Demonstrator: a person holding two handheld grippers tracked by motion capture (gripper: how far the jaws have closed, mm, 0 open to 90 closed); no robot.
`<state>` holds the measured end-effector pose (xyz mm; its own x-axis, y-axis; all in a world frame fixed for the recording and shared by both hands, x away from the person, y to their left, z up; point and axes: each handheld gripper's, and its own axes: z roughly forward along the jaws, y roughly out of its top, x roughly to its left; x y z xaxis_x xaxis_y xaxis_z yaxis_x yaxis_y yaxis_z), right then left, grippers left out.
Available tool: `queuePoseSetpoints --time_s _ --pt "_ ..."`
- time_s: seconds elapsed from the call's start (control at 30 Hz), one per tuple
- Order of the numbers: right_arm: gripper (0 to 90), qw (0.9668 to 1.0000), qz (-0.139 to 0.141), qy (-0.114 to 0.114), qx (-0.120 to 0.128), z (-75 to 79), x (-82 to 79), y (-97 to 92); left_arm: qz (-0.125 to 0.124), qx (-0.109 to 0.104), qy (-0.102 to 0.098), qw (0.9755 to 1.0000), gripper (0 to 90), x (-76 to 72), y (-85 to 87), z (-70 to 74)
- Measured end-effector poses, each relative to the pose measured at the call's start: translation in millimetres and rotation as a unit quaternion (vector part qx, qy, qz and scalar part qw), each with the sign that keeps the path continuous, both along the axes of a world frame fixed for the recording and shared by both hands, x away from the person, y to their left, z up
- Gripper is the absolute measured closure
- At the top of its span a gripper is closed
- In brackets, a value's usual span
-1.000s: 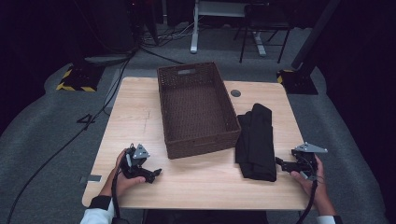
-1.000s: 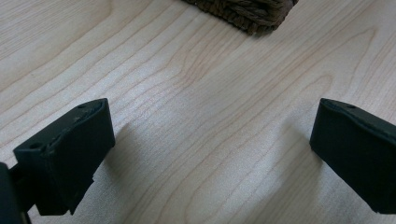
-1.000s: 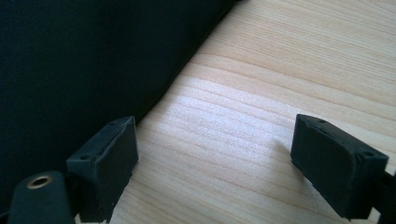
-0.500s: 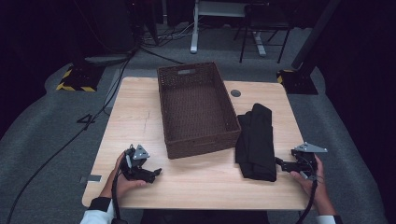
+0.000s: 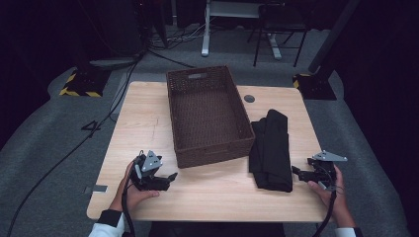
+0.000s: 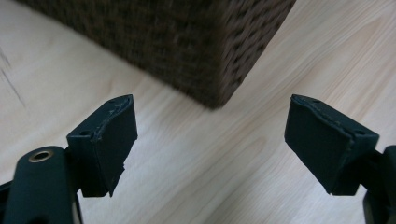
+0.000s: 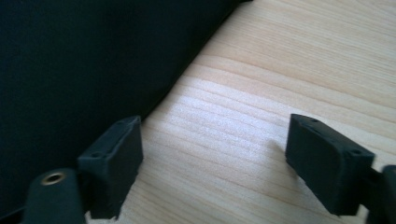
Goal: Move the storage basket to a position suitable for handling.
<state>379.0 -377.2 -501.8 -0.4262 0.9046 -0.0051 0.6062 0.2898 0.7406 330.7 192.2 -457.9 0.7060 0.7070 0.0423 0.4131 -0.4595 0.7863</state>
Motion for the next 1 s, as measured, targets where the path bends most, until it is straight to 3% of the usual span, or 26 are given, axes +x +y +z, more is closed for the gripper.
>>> queuePoseSetpoints --time_s 0.17,0.3,0.47,0.63,0.8,1.0 --pt "23.5 0.9991 0.005 -0.023 0.035 14.8 -5.4 -0.1 -0.013 -0.026 -0.029 0.9992 18.5 -6.2 -9.8 19.5" --pt "23.7 0.9975 0.023 -0.047 0.047 31.0 -11.5 8.6 -0.025 -0.023 -0.051 0.9981 18.9 -9.9 -22.3 31.1" --pt "23.4 0.996 0.056 -0.058 0.038 41.1 -15.6 26.2 -0.04 -0.03 -0.068 0.9964 19.6 -6.0 -38.0 43.1" --pt "22.8 0.9958 0.077 -0.039 0.031 37.7 -8.6 40.5 -0.056 -0.03 -0.076 0.9951 20.4 3.8 -59.3 49.3" --pt "21.4 0.9959 0.086 -0.018 0.024 31.0 -0.1 50.5 -0.074 -0.046 -0.078 0.9931 22.0 17.5 -86.1 52.2" --pt "20.8 0.9949 0.099 -0.002 0.018 23.0 2.8 58.2 -0.087 -0.039 -0.061 0.9936 23.2 35.8 -119.4 43.6"
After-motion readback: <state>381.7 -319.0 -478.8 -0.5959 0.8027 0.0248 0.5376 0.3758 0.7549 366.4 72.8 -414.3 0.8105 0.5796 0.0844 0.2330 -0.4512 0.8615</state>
